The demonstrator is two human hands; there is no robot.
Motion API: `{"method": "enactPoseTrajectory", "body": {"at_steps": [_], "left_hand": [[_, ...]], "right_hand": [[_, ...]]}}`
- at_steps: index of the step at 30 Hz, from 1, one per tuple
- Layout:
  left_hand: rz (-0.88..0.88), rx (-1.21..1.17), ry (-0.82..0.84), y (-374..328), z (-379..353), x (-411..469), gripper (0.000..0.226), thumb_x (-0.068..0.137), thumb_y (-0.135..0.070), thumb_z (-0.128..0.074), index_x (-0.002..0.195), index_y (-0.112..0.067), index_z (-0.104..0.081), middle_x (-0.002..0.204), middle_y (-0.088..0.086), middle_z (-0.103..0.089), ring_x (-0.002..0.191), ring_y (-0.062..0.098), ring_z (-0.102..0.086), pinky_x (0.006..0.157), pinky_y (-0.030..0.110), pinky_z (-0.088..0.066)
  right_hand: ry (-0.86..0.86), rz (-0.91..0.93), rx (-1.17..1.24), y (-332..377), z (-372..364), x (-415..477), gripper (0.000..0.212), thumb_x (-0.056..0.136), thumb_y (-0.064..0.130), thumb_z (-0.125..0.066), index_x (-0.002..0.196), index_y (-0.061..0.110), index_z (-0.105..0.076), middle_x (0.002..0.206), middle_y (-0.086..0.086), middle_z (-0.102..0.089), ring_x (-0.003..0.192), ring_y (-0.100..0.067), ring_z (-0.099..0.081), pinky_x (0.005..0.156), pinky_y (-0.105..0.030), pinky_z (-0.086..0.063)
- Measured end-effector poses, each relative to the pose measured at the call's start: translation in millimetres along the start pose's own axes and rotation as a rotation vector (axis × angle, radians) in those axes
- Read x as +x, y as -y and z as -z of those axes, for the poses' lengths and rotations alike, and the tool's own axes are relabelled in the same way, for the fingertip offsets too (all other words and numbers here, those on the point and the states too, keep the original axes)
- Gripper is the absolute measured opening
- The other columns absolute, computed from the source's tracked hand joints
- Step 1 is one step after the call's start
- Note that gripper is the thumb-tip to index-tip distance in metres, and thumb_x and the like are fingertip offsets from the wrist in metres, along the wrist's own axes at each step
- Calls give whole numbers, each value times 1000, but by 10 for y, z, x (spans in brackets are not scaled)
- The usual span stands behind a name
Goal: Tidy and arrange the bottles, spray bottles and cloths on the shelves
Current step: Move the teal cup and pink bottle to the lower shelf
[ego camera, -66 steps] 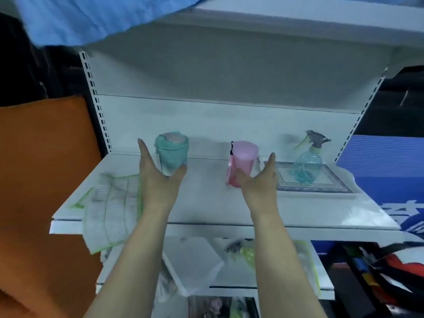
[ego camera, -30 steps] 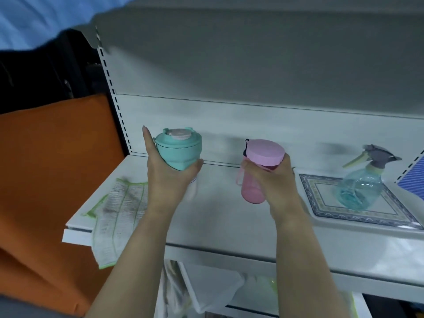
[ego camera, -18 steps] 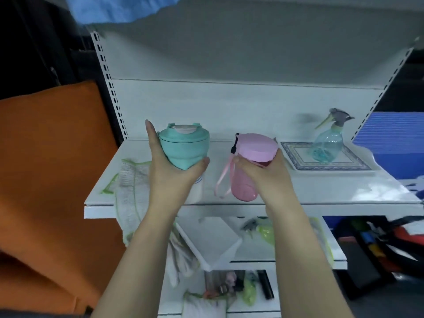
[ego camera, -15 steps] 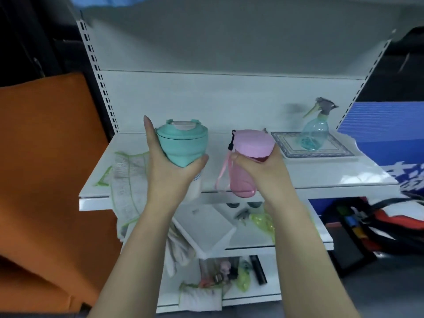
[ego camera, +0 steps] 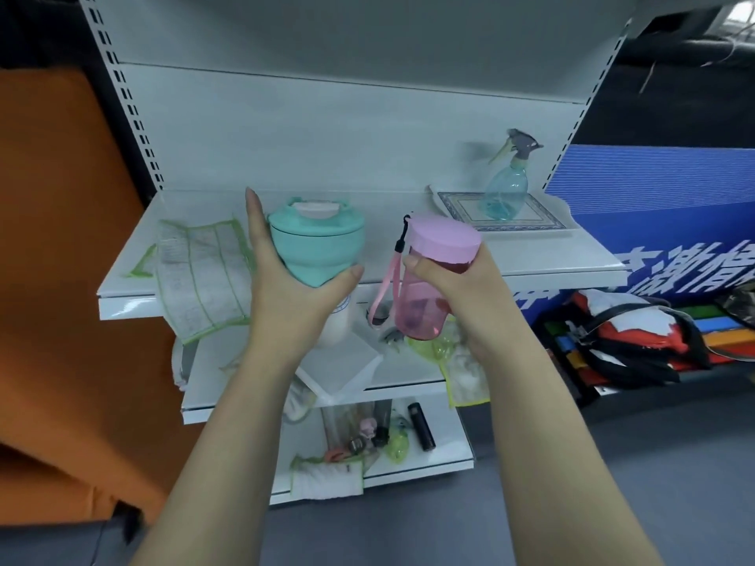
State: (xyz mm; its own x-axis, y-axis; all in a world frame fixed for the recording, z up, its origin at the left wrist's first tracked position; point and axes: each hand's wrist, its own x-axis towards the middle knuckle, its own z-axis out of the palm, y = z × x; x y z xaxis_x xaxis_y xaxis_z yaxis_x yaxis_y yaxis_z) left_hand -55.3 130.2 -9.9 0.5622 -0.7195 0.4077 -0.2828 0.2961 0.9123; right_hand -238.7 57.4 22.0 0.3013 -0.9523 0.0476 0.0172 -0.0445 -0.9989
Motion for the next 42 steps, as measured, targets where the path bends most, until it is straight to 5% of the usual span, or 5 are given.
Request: {"method": "enactPoseTrajectory", "body": {"at_steps": [8, 20, 26, 34, 42], "left_hand": [[7, -23, -63, -39, -320, -397, 129, 68, -21, -89, 156, -34, 3, 152, -25, -23, 138, -8, -35, 114, 25, -36], [102, 45, -260, -49, -1202, -1426, 122, 73, 2, -83, 157, -22, 2, 151, -10, -28, 123, -22, -41, 91, 3, -40], [187, 156, -219, 112, -1425, -1778, 128, 68, -18, -90, 156, -34, 1, 135, -52, -24, 131, -15, -37, 110, 20, -38], [370, 198, -163, 430, -1798, -1811, 117, 69, -20, -90, 157, -30, -13, 123, -39, -44, 105, -27, -48, 95, 10, -41], [415, 144, -45, 835, -2270, -1512, 90, 65, -22, -92, 134, -36, -37, 123, -18, -57, 107, -7, -57, 95, 23, -47]], "right_hand": [[113, -90, -2, -160, 378, -151, 55, 76, 24, -85, 125, 21, -59, 112, 4, -73, 99, -10, -70, 72, -23, -55], [459, -201, -113, -643, 1408, -402, 30, 80, 14, -82, 97, 33, -66, 89, 14, -74, 80, 1, -68, 64, -12, -51], [414, -264, -123, -1004, 1728, -492, 38, 79, 18, -83, 109, 30, -63, 103, 5, -72, 93, -9, -66, 68, -16, -51], [260, -337, -109, -1291, 2057, -243, 41, 75, 19, -84, 111, 26, -65, 105, -4, -74, 99, -22, -69, 87, -40, -57], [35, -383, -121, -1470, 2320, 34, 45, 71, 23, -86, 111, 24, -64, 98, -2, -73, 89, -20, -66, 67, -32, -52]]}}
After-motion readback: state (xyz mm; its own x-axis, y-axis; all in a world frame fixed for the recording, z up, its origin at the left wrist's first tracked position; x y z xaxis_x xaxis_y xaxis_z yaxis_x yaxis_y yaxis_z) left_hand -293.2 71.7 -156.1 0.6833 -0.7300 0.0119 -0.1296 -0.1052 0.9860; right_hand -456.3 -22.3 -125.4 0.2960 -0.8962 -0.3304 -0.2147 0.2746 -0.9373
